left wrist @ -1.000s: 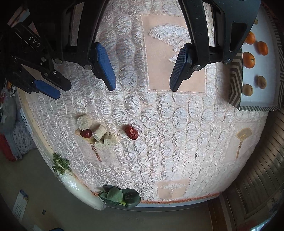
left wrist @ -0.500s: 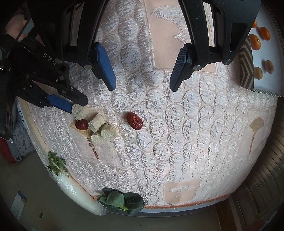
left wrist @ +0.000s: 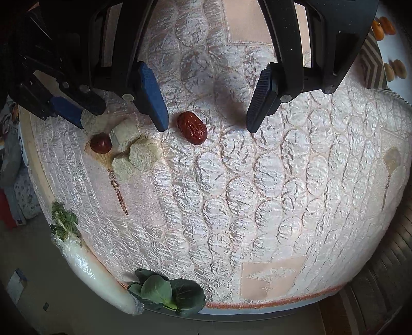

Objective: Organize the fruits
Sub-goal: 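Grasp a red date with the left gripper while the right gripper grasps a round cake slice, then carry the date and cake slice into the tray and open both grippers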

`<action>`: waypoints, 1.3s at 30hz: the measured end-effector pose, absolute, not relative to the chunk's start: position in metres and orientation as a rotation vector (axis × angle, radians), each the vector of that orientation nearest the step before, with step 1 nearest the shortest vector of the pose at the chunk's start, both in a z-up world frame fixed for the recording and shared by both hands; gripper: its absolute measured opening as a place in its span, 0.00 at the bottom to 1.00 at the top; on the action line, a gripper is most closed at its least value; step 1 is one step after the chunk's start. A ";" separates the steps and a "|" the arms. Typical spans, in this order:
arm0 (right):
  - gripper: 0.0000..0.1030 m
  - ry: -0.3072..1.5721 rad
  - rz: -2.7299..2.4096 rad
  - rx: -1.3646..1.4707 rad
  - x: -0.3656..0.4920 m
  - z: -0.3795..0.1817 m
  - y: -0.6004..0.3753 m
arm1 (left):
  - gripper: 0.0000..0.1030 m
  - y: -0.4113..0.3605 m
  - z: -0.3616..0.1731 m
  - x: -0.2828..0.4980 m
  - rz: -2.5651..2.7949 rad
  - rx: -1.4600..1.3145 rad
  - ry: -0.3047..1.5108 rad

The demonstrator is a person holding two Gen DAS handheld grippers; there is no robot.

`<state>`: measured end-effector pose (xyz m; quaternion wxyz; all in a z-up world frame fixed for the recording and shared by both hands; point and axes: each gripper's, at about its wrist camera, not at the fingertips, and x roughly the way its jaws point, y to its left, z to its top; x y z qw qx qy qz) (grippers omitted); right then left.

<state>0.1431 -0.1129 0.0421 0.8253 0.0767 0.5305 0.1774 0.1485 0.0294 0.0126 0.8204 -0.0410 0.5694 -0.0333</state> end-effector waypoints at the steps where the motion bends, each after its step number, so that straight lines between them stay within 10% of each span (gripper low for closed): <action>1: 0.29 1.128 0.377 0.168 0.143 0.042 -0.114 | 0.50 0.029 0.012 0.149 -0.076 -0.084 1.209; 5: 0.29 1.118 0.379 0.185 0.143 0.043 -0.116 | 0.21 0.027 0.011 0.150 -0.078 -0.057 1.198; 39: 0.29 1.086 0.519 0.130 0.074 0.093 -0.032 | 0.21 0.118 0.055 0.033 0.074 -0.143 1.137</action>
